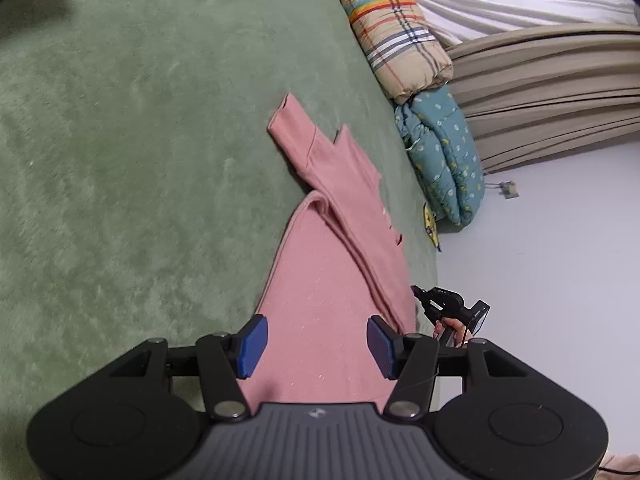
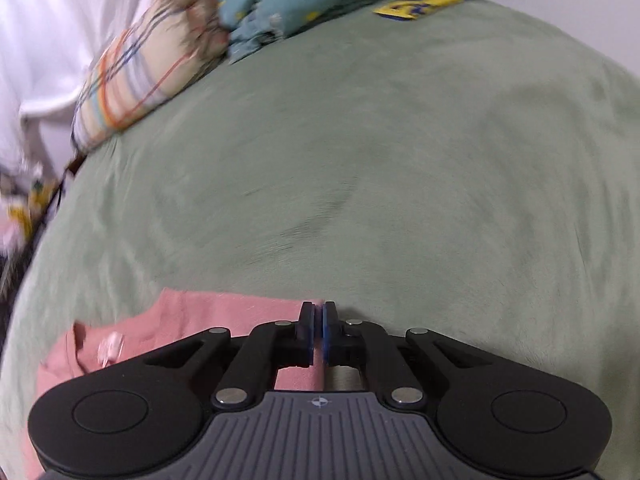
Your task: Fold clothes
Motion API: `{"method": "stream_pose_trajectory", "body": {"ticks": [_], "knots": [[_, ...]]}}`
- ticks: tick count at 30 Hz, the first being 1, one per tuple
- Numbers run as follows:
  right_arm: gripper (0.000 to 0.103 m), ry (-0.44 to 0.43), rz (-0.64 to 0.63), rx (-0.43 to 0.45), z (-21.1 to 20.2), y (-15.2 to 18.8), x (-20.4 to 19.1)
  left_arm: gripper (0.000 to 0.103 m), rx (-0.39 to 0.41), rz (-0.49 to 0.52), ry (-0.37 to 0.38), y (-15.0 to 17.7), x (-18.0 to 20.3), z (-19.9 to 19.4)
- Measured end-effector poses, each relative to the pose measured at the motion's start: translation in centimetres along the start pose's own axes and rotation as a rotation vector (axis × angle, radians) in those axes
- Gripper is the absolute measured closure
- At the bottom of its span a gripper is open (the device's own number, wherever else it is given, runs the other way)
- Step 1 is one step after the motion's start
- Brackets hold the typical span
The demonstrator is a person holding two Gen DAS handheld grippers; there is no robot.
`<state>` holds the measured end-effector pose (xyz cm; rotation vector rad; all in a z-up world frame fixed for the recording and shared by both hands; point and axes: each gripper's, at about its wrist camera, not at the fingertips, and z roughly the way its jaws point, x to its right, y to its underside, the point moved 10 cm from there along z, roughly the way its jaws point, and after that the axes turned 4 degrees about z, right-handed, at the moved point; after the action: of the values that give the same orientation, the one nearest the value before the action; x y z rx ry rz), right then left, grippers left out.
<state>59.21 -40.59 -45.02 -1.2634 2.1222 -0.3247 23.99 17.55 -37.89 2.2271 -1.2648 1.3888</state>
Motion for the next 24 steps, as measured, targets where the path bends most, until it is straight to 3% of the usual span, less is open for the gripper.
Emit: {"method": "stream_pose_trajectory", "body": {"ticks": [2,3,4,7,8,11,13,14,21,23,24], "knots": [[0.101,-0.083,0.121,0.027,-0.6,-0.3,1.8,0.049,-0.007,0.008,-0.008,0.4,0.2,-0.2],[0.095,-0.128,0.163,0.052,-1.4,-0.4,2.2,0.049,-0.008,0.008,-0.007,0.4,0.3,-0.3],[0.092,-0.179,0.151,0.066,-2.3,-0.3,1.8,0.049,-0.010,0.010,-0.006,0.5,0.3,-0.3],[0.067,-0.288,0.103,0.054,-3.9,0.5,0.0,0.049,-0.024,0.001,-0.003,0.8,0.3,0.0],[0.066,-0.318,0.059,0.043,-4.5,1.0,-1.6,0.049,-0.030,-0.005,0.003,0.9,0.3,0.2],[0.066,-0.247,0.050,-0.012,-3.1,1.4,-2.7,0.049,-0.033,0.006,0.006,1.3,1.1,0.2],[0.097,-0.167,0.077,-0.068,-1.8,2.0,-2.1,0.049,-0.026,0.030,-0.007,1.4,1.5,0.0],[0.100,-0.158,0.088,-0.079,-1.3,2.3,-1.9,0.049,-0.019,0.043,-0.015,1.4,1.7,-0.4],[0.101,-0.192,0.233,-0.023,-1.7,2.7,0.6,0.049,0.036,0.043,-0.026,0.3,1.7,-2.9],[0.092,-0.142,0.217,0.049,-3.9,2.7,2.2,0.049,0.035,0.059,-0.019,0.2,2.1,-3.3],[0.084,-0.194,0.202,0.029,-5.4,3.5,2.3,0.049,0.034,0.059,-0.011,0.3,2.2,-3.4]]}}
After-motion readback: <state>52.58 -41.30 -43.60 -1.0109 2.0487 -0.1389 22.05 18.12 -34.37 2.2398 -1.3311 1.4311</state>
